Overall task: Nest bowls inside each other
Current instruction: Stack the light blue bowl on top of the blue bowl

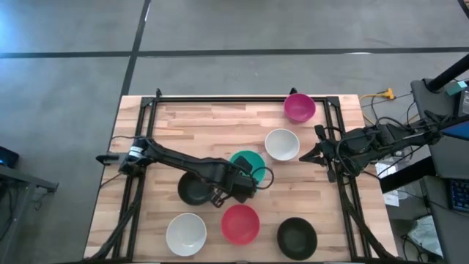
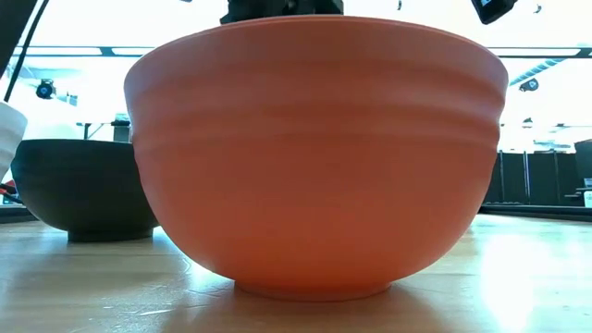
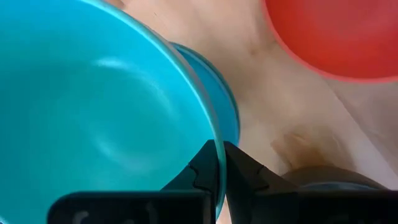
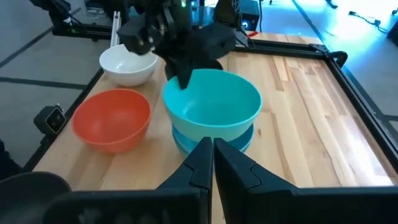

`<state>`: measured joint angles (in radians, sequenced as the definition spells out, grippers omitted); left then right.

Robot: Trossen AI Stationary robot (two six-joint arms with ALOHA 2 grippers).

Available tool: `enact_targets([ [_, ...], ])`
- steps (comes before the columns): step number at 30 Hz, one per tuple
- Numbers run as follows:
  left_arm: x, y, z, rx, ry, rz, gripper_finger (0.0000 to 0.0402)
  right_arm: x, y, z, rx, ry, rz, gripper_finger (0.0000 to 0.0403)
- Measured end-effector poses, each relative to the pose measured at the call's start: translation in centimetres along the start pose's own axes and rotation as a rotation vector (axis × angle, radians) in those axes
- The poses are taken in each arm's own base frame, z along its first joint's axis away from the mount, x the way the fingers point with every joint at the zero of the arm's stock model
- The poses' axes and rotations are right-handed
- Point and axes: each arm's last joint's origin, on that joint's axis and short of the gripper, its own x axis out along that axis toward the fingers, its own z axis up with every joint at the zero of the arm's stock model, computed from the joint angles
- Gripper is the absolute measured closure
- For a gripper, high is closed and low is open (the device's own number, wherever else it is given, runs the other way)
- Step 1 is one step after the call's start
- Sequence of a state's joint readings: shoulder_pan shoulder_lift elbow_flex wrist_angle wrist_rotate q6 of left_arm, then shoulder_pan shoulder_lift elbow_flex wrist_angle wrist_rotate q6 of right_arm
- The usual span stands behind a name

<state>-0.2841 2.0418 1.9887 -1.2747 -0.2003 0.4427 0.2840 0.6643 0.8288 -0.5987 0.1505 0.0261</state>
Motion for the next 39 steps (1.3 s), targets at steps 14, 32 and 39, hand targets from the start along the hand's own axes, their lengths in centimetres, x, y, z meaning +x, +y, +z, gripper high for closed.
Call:
enact_targets([
  [14, 2.6, -1.0, -0.7, 0.015, 0.057, -0.052, 0.0401, 0.0, 0.0, 0.0, 0.027, 0.000, 0.000, 0.0394],
  [32, 4.0, -0.9, -0.8, 0.098, 0.043, -0.034, 0.0402, 0.0, 0.0, 0.0, 0.034, -0.001, -0.008, 0.0394],
  [39, 4.1, -0.4, -1.0, 0.132, 0.047, -0.035, 0.0402, 0.0, 0.0, 0.0, 0.035, -0.001, -0.008, 0.0394],
])
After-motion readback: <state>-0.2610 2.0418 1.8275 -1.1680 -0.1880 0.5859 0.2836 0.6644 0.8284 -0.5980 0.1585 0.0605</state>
